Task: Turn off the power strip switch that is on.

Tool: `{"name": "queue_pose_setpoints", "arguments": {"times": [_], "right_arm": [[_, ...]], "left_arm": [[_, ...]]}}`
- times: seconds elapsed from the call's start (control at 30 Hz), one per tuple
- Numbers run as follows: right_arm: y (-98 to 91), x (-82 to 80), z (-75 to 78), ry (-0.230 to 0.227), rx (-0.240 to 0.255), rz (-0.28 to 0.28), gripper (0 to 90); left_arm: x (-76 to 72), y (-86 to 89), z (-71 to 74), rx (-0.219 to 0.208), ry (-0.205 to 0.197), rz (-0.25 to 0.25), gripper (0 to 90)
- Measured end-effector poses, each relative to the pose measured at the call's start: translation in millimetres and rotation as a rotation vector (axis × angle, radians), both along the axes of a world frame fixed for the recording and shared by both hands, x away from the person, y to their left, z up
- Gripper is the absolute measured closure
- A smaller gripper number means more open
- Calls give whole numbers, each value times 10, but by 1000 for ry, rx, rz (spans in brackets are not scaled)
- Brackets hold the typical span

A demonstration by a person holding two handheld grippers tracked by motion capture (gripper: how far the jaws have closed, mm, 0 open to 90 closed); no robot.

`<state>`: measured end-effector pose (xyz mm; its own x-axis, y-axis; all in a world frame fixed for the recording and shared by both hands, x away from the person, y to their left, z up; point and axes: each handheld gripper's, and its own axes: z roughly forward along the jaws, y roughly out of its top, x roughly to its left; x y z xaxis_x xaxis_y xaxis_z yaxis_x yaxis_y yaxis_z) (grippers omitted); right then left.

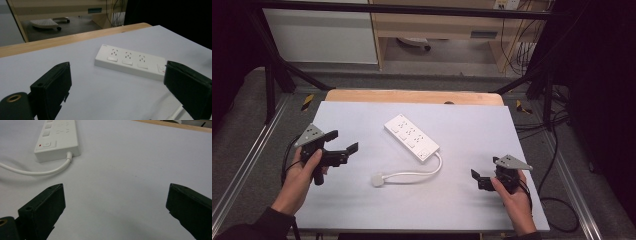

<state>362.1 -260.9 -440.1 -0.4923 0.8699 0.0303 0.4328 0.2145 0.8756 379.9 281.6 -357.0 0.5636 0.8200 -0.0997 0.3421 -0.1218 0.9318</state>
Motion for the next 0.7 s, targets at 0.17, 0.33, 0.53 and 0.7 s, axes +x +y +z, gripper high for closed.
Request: {"name": "queue_pose_setpoints", "arguments": {"times": [0.17,0.33,0.53,0.7], "right_arm": [[2,0,-2,2,-2,1,28],[-1,0,-2,2,-2,-2,27],[-2,1,-3,3,-3,-4,27],[-8,4,-5,7,-2,-11,27]], "left_arm": [[-101,122,-63,-20,-8,21,74],[-179,199,-186,2,45,19,72],[-254,221,-364,48,93,10,74],[-314,220,-517,60,124,8,79]]}}
